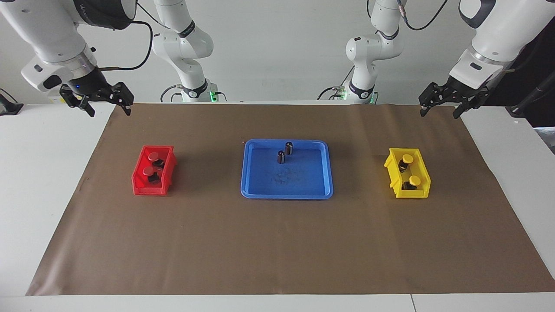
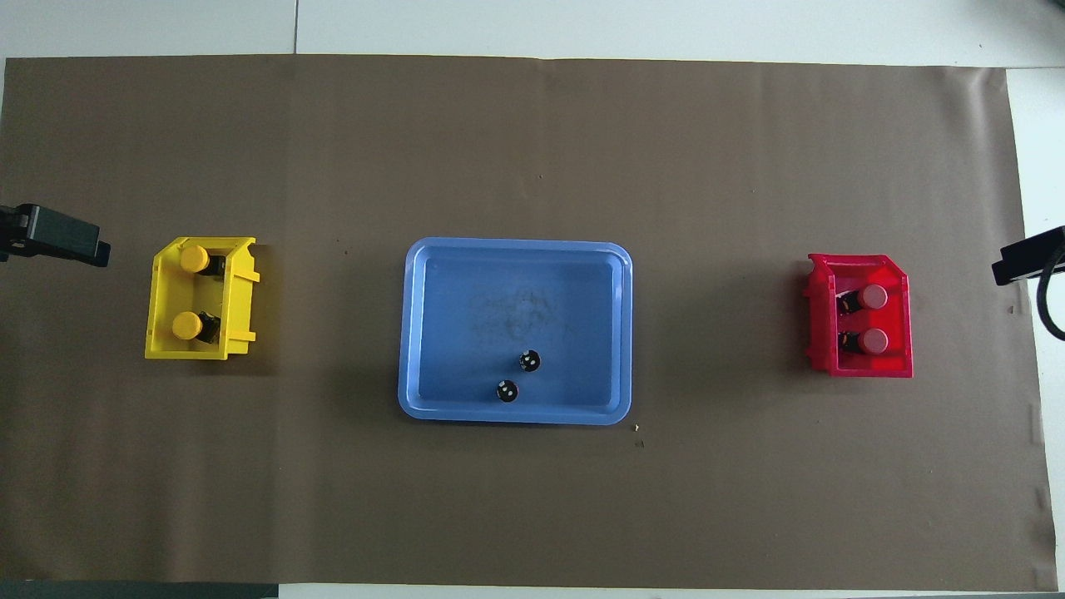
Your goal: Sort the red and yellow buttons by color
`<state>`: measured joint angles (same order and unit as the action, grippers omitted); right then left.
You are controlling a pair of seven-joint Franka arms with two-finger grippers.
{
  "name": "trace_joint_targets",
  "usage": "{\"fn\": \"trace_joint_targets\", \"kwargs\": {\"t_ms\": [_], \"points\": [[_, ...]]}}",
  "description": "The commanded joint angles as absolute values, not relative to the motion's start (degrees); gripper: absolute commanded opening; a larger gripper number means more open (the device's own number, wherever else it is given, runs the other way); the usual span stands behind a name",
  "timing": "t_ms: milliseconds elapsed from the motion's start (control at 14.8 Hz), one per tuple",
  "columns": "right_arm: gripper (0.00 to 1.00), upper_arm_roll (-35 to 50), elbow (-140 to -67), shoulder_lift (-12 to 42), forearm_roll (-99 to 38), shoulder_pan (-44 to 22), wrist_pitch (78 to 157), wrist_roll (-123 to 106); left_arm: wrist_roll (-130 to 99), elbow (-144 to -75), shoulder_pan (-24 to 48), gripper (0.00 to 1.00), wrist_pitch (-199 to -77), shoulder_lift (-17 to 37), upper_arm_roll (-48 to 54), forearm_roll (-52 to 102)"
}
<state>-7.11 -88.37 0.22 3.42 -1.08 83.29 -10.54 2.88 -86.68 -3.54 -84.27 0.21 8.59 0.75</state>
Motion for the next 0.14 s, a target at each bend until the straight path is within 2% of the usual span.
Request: {"fn": "trace_joint_targets", "kwargs": {"t_ms": [0, 68], "points": [[1.0, -7.21, -88.95, -0.26, 2.64, -1.14, 82.97, -9.76, 1.84, -86.04, -3.96, 1.0, -83.41, 0.0, 8.26, 0.79], [1.0, -7.21, -88.95, -0.26, 2.64, -1.14, 82.97, -9.76, 1.85, -86.04, -4.04, 1.0, -83.41, 0.0, 8.17, 0.79]]}}
